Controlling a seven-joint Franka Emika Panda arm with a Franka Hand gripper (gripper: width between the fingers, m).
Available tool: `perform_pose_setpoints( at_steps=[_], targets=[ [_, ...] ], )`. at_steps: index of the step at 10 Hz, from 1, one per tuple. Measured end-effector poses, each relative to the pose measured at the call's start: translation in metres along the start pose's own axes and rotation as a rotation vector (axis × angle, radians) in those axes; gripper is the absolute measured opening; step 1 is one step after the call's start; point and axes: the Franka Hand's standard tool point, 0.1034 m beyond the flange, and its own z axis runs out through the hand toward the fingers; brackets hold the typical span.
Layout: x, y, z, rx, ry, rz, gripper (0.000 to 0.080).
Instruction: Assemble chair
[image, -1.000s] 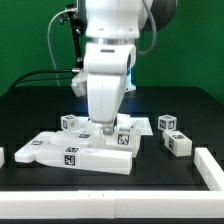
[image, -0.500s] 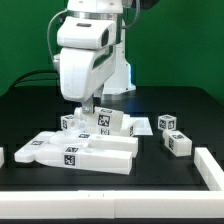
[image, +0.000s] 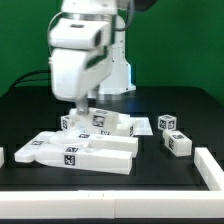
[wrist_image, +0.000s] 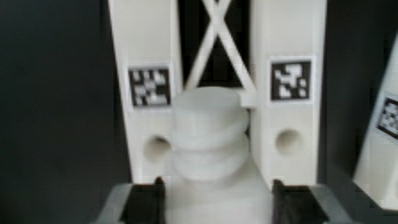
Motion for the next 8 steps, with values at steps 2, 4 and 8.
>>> perform_pose_setpoints(
  at_steps=[2, 4, 8],
  targets=[
    [-0.009, -0.012, 0.008, 0.023, 0.016, 0.226, 0.0281],
    [-0.008, -0.013, 0.009, 0.035, 0.013, 0.321, 0.0281],
    [0.007, -0.027, 0.013, 0.046, 0.027, 0.826, 0.0281]
  ],
)
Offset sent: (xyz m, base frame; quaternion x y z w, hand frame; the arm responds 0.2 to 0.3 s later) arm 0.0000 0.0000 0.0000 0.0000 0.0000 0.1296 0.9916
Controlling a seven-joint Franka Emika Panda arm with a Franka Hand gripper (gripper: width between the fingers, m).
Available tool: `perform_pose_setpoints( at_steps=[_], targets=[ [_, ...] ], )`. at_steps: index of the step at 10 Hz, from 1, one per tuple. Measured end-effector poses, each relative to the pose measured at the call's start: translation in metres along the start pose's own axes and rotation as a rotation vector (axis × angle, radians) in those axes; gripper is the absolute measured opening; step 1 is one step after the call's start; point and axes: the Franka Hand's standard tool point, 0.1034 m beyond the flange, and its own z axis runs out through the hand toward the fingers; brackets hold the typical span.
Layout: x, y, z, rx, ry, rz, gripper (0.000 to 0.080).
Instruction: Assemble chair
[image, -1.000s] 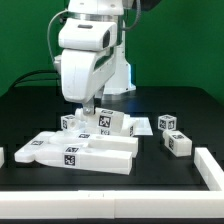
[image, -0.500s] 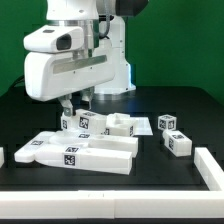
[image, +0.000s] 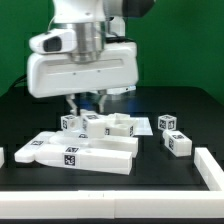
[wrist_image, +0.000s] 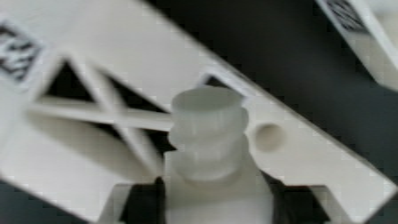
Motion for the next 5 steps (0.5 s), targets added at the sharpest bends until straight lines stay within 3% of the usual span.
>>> perform_pose_setpoints(
  at_steps=[3, 4, 5],
  targets=[
    [0.009, -0.076, 0.002, 0.0, 0.031, 0.264, 0.0281],
    [0.007, -0.085, 0.004, -0.006, 0.061, 0.252, 0.0281],
    [0.004, -0.082, 0.005, -0.006, 0.052, 0.241, 0.0281]
  ],
)
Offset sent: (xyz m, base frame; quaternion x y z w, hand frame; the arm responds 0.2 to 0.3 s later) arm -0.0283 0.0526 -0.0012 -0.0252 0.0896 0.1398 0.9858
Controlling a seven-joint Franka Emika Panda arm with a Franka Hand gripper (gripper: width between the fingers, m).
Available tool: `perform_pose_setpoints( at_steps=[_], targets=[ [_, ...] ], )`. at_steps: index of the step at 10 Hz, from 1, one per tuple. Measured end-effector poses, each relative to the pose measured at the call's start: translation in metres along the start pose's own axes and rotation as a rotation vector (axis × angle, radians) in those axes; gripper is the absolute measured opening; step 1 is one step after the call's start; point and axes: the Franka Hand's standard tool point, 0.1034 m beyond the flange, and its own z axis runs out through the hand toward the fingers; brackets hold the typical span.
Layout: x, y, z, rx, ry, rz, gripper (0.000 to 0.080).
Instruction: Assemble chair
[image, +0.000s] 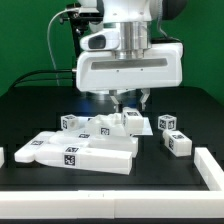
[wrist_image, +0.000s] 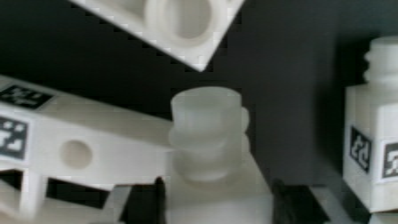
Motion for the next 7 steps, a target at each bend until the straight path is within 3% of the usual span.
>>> perform_pose_setpoints(
  at_steps=[2, 5, 7],
  targets=[
    [0.0, -0.003, 0.0, 0.001, 0.0, -0.001, 0.0281],
    [-0.031, -0.048, 0.01, 0.01, -0.015, 0.05, 0.0281],
    [-0.042, -0.052, 0.021, 0.012, -0.012, 0.063, 0.0281]
  ],
)
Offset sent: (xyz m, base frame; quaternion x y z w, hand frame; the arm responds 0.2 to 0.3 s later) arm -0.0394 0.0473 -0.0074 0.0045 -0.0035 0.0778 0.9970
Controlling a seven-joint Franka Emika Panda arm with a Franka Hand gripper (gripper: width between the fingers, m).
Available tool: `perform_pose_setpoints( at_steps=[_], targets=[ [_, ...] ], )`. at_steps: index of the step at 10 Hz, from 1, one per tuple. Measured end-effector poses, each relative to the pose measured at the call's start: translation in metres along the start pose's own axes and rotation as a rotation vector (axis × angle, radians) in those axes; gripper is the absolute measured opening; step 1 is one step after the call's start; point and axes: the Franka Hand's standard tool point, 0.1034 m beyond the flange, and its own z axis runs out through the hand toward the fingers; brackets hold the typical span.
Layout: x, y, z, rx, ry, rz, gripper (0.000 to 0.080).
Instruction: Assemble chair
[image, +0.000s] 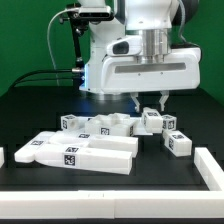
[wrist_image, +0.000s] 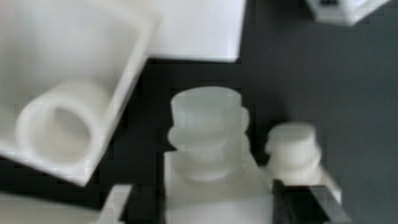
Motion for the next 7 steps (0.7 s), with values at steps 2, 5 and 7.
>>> perform_pose_setpoints(
  at_steps=[2, 5, 7],
  targets=[
    [-0.006, 0.007, 0.015, 0.0, -0.008, 0.027, 0.0281],
    [-0.009, 0.01, 0.024, -0.001, -0.01, 0.031, 0.0281],
    [-0.008, 0.01, 0.024, -0.001, -0.009, 0.032, 0.0282]
  ],
)
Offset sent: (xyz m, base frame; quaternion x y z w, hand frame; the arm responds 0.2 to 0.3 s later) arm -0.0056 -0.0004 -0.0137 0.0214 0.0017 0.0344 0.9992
